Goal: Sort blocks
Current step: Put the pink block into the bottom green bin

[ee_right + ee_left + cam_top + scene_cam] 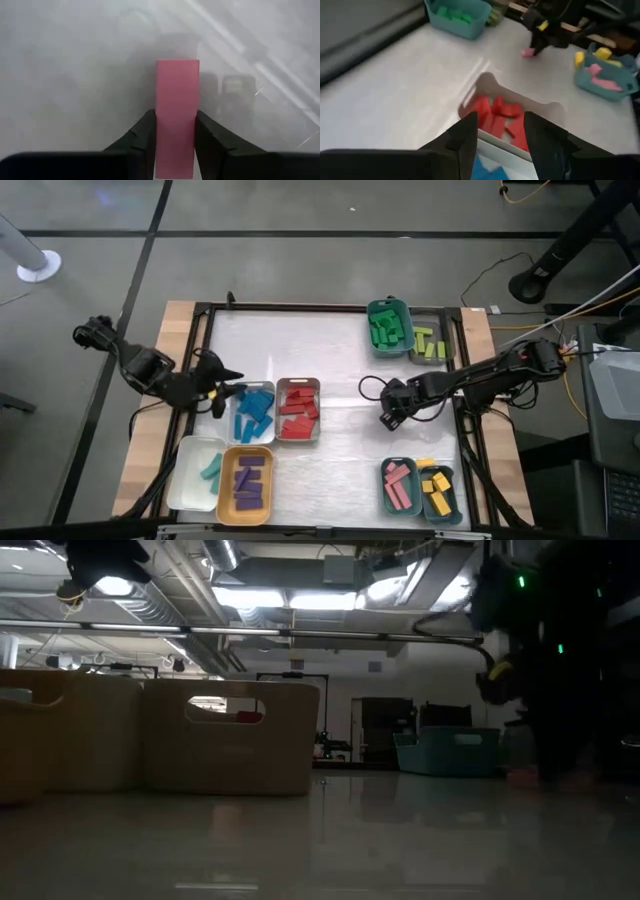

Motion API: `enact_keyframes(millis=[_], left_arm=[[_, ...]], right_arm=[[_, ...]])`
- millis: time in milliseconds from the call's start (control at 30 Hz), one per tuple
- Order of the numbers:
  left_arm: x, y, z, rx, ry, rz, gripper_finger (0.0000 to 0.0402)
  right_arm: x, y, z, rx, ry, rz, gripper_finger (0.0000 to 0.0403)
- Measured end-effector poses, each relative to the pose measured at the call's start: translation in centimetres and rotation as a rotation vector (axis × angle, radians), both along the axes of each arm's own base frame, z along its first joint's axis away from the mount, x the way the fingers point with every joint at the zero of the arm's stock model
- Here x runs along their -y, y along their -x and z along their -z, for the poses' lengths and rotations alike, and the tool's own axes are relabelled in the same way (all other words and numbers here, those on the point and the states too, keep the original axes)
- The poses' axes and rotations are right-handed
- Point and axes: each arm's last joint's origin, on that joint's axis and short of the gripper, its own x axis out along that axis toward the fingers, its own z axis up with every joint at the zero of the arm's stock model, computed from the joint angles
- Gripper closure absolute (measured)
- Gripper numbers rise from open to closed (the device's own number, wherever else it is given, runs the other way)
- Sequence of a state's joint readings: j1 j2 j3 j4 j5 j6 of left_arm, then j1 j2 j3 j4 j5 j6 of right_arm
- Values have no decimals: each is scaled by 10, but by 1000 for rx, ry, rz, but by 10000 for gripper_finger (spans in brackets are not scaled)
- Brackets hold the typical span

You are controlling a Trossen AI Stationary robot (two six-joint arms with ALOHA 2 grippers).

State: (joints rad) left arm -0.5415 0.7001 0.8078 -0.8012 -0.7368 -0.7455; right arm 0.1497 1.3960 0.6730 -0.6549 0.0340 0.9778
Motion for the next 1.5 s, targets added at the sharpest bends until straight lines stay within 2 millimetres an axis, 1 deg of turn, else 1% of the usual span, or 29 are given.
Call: enact_keyframes(millis=[133, 200, 267, 400, 533, 667, 867, 1033, 1233, 1400, 1500], left_arm=[[6, 1, 7, -16, -126, 27, 254], [8, 3, 13, -8, -185, 23, 253], [8, 8, 20, 8, -236, 2, 253], [6, 18, 34, 40, -290, -14, 253], [1, 29, 44, 67, -268, -5, 253], [-7, 38, 54, 91, -259, -14, 254], [-18, 48, 57, 136, -307, -42, 253], [-27, 56, 56, 194, -307, -110, 253], [-29, 58, 56, 209, -291, -116, 253], [-29, 58, 56, 230, -243, -134, 254], [-29, 58, 56, 224, -257, -129, 254]], right_arm=[[-4, -14, -29, 76, -61, -54, 289], [-6, -19, -41, 93, -90, -71, 291], [-9, -28, -55, 153, -131, -98, 296], [-17, -38, -78, 227, -189, -146, 298], [-38, -42, -98, 283, -221, -217, 293], [-66, -38, -111, 319, -247, -270, 293], [-115, -15, -113, 312, -277, -336, 291], [-145, 7, -113, 329, -238, -357, 291], [-166, 22, -109, 359, -183, -348, 290], [-177, 26, -101, 337, -169, -364, 290], [-183, 26, -94, 320, -159, -379, 290]])
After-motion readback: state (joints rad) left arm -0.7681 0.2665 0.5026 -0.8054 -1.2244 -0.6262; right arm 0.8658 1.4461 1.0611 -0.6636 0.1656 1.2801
